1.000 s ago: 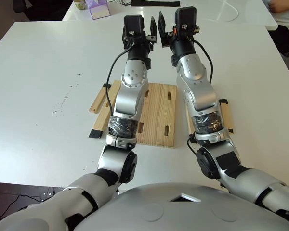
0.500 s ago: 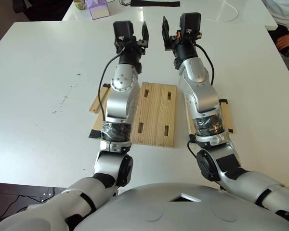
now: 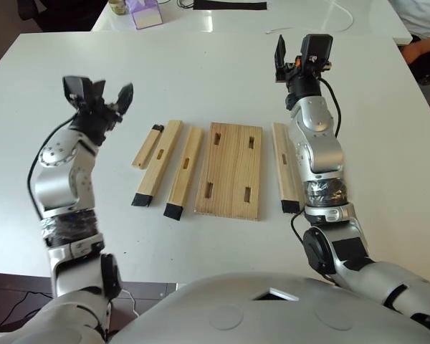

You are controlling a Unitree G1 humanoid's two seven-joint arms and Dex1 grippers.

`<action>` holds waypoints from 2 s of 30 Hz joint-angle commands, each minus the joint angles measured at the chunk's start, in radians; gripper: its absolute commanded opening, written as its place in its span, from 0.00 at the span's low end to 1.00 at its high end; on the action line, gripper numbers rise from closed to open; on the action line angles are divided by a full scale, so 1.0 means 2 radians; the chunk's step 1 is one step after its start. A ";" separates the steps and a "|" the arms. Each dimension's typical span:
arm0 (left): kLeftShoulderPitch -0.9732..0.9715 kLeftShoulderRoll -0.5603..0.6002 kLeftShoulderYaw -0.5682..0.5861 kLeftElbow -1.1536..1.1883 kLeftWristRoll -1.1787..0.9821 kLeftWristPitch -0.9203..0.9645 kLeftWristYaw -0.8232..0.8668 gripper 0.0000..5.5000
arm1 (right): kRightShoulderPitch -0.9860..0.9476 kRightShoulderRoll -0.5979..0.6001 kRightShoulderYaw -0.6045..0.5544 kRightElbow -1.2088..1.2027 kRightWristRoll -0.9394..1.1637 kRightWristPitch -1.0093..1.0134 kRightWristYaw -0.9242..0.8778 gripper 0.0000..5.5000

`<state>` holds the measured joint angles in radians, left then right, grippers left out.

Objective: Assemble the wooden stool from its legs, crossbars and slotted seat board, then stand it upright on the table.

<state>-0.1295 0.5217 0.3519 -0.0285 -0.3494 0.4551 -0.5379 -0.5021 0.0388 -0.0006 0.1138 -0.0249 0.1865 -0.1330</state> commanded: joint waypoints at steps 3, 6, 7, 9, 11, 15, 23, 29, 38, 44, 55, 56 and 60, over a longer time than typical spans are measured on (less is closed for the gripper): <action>0.095 0.049 0.005 -0.008 -0.010 0.018 -0.066 0.62 | 0.022 -0.001 -0.004 -0.013 -0.011 0.000 -0.010 0.65; 0.101 0.039 -0.007 0.001 -0.005 0.006 -0.065 0.62 | 0.025 -0.001 -0.010 -0.011 -0.012 0.002 -0.016 0.65; 0.101 0.035 -0.015 0.007 0.001 0.002 -0.062 0.62 | 0.024 0.000 -0.009 -0.010 -0.012 0.002 -0.016 0.65; 0.101 0.030 -0.029 0.012 0.010 -0.004 -0.059 0.62 | 0.019 -0.001 -0.007 -0.006 -0.013 0.002 -0.015 0.65; 0.102 0.030 -0.043 0.014 0.019 -0.010 -0.058 0.62 | 0.015 -0.002 -0.007 -0.005 -0.013 0.002 -0.014 0.65; 0.105 0.028 -0.054 0.026 0.030 -0.019 -0.054 0.62 | 0.018 -0.004 -0.009 -0.005 -0.013 0.003 -0.014 0.65; 0.125 0.038 -0.063 0.023 0.029 -0.013 -0.068 0.62 | 0.023 -0.003 -0.008 -0.009 -0.014 0.006 -0.017 0.65; 0.132 0.034 -0.074 0.024 0.037 0.001 -0.059 0.58 | 0.028 -0.001 -0.007 -0.010 -0.015 0.006 -0.020 0.65; 0.131 0.030 -0.085 0.018 0.033 0.007 -0.054 0.34 | 0.027 0.000 -0.004 -0.006 -0.016 0.003 -0.021 0.65; 0.122 0.030 -0.083 -0.011 0.019 -0.007 -0.066 0.24 | 0.022 0.005 -0.016 -0.008 0.012 0.032 -0.003 0.65; -0.088 -0.074 -0.030 -0.147 -0.164 0.008 0.010 0.24 | -0.095 -0.089 -0.057 0.031 0.136 0.113 0.198 0.65; -0.097 -0.097 -0.045 -0.165 -0.187 0.007 0.011 0.24 | -0.107 -0.099 -0.052 0.037 0.150 0.119 0.233 0.65; -0.119 -0.157 -0.083 -0.193 -0.253 0.012 0.015 0.24 | -0.161 -0.124 -0.099 0.043 0.293 0.232 0.360 0.65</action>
<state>-0.3462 0.2407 0.2036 -0.3922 -0.7962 0.4647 -0.5225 -0.7483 -0.1715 -0.1510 0.1953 0.4257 0.5422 0.4653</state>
